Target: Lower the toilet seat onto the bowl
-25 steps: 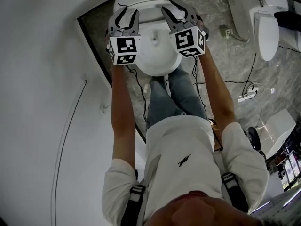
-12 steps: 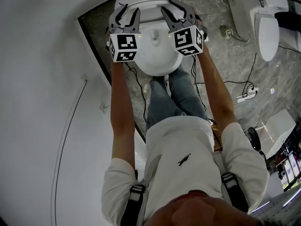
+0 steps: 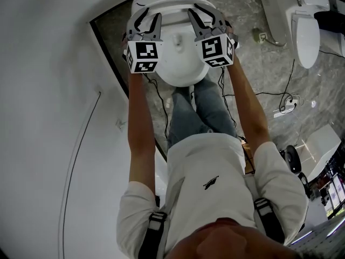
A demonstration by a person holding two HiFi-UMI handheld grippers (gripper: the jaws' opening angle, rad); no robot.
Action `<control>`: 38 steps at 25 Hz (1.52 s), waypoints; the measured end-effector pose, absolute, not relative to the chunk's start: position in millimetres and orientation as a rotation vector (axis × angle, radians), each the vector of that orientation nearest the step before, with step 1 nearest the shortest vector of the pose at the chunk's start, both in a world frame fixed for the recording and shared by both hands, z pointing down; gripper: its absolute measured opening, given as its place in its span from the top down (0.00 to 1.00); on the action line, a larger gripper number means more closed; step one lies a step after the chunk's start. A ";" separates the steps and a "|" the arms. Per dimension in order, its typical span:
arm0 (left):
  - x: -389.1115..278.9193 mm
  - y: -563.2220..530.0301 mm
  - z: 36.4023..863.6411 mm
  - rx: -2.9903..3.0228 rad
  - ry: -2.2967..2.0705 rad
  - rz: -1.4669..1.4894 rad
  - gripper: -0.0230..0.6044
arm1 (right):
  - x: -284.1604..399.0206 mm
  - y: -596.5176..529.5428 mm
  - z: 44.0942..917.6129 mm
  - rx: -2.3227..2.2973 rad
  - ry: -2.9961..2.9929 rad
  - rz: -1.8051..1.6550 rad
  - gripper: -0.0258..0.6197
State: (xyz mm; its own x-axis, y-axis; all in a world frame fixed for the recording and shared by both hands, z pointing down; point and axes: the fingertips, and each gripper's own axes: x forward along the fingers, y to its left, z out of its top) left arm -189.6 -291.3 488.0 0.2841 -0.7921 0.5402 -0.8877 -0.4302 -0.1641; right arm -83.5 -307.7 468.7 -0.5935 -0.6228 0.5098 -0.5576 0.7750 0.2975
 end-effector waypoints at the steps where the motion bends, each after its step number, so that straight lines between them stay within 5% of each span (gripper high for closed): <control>1: -188.9 -290.2 487.9 2.380 -1.567 0.846 0.74 | -83.0 -306.7 468.7 0.877 -2.357 -0.140 0.83; 38: -163.0 -215.4 486.0 2.423 -1.496 0.861 0.74 | -58.6 -233.1 467.1 0.933 -2.331 -0.133 0.82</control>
State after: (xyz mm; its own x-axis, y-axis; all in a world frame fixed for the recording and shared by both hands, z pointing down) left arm -163.0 -215.4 486.0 0.3315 -0.7655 0.5514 -0.8615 -0.4839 -0.1539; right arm -58.6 -233.1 467.1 -0.5608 -0.6536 0.5084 -0.5916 0.7458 0.3063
